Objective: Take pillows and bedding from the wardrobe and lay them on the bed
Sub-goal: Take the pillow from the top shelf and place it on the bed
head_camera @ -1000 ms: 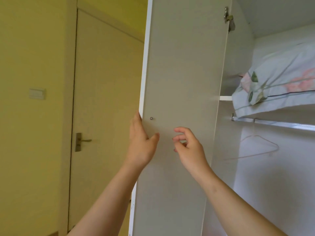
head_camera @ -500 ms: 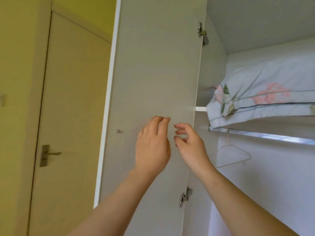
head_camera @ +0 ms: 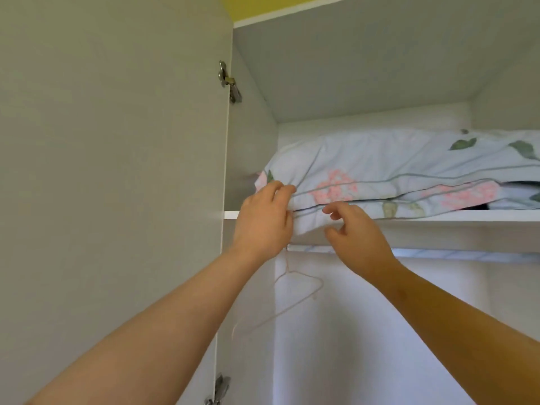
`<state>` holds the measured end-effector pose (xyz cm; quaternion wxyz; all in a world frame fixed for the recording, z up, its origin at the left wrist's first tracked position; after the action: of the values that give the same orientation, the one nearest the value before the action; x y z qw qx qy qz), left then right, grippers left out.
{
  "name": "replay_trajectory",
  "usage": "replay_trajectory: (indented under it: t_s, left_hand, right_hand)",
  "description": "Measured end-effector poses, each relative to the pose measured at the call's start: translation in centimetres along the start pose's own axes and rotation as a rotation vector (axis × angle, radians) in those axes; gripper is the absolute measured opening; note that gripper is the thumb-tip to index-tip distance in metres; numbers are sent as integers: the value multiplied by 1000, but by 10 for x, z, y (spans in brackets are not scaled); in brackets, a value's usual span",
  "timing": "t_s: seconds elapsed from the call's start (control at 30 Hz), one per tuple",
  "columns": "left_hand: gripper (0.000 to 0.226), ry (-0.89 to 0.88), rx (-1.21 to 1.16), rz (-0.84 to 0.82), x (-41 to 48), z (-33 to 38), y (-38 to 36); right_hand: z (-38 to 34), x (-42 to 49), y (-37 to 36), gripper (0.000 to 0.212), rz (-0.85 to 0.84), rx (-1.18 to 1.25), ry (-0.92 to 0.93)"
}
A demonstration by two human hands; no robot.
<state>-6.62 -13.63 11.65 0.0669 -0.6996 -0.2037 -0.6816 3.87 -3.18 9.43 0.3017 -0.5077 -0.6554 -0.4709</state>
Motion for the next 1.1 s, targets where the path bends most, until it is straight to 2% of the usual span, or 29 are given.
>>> replay_trajectory:
  t_s: [0.13,0.3,0.43,0.53,0.6,0.7,0.8,0.9,0.97,1.03,1.1]
  left_hand:
    - [46,9,10,-23,39,2,-35]
    - [40,136,38,-69,73,-3,-70]
    - [55,272,-39,-101,91,-10,-83]
    - [72,330,-80,-182,95,-13,-97]
    - [74,381,-59,-169,96,-14,-103]
    - [60,582,-90,-57,102,-17,-102]
    - [34,623,-193,48,118,-17,-97]
    - [25,647,-320,130,138,-14,-79]
    - [25,649,-406,161,149,-8,-66]
    - [26,625,-495,188,156,1,-55]
    - [26,561,-551,226,157,11,-45]
  right_hand:
    - [20,29,21,39,49,-236,36]
    - [45,58,36,48,77,-543,38]
    - [69,74,45,63,82,-552,-72]
    - [87,83,42,71,18,-506,-125]
    - [95,87,38,75,-29,-468,-139]
    - [106,86,33,75,-82,-542,-137]
    - [114,81,25,76,-145,-644,-151]
    - [114,85,30,79,-158,-530,-200]
    - [112,89,38,82,-151,-305,-240]
    - [105,92,48,84,-43,18,-268]
    - [95,94,63,76,146,251,-286]
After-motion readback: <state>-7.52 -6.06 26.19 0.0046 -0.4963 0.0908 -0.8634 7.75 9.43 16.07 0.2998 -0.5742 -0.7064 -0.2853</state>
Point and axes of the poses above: each hand's wrist, its own x-axis towards the middle knuckle, its own y-axis out of the back of the hand, z = x × y, the point moved 4 cm from there along x, towards the middle knuckle, and after that the axes turned 10 degrees about z, right-handed, at the moved point
